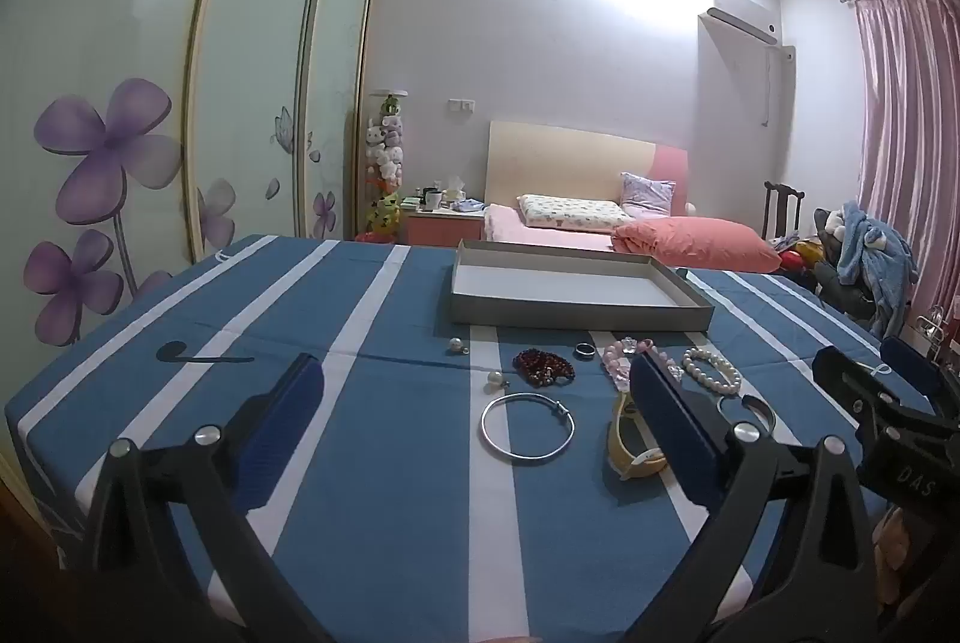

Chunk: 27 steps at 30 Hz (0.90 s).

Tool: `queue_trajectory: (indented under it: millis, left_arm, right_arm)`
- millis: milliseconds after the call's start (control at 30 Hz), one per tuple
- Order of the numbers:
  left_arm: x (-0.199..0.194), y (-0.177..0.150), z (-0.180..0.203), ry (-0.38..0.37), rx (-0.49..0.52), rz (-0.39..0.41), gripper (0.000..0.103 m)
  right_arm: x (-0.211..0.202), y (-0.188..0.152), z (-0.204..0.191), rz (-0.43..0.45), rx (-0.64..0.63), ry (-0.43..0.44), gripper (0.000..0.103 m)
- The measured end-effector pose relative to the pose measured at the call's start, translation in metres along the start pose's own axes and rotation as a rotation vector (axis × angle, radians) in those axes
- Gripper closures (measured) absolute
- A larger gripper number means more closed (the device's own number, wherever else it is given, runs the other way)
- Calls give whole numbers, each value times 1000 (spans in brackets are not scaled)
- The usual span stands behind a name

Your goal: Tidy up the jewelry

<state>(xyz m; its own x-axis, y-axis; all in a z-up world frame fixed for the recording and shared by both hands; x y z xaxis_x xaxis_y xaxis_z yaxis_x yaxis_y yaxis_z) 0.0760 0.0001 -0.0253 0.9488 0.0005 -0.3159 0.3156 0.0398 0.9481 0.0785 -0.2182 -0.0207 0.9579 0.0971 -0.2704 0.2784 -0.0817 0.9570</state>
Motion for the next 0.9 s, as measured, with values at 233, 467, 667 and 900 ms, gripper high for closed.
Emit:
queue_trajectory:
  millis: [233,467,667,900]
  left_arm:
    - [0,0,0,1,2,-2,4]
    - [0,0,0,-2,-1,-3,4]
    - [0,0,0,-2,-3,-5,4]
    - [0,0,0,-2,-4,-6,4]
  right_arm:
    - [0,0,0,1,2,1,2]
    - [0,-1,0,-1,3,0,2]
    - [0,-1,1,-1,3,1,2]
    - [0,-1,1,-2,5,0,2]
Point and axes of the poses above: each gripper's, at about its wrist camera, not at the fingertips, and x roughly the way its jaws point, z to its right, y to its top, the point moved 8 cm from there along x, roughly the way its jaws point, and after that the axes turned 2 degrees about x, right-handed, at the moved point
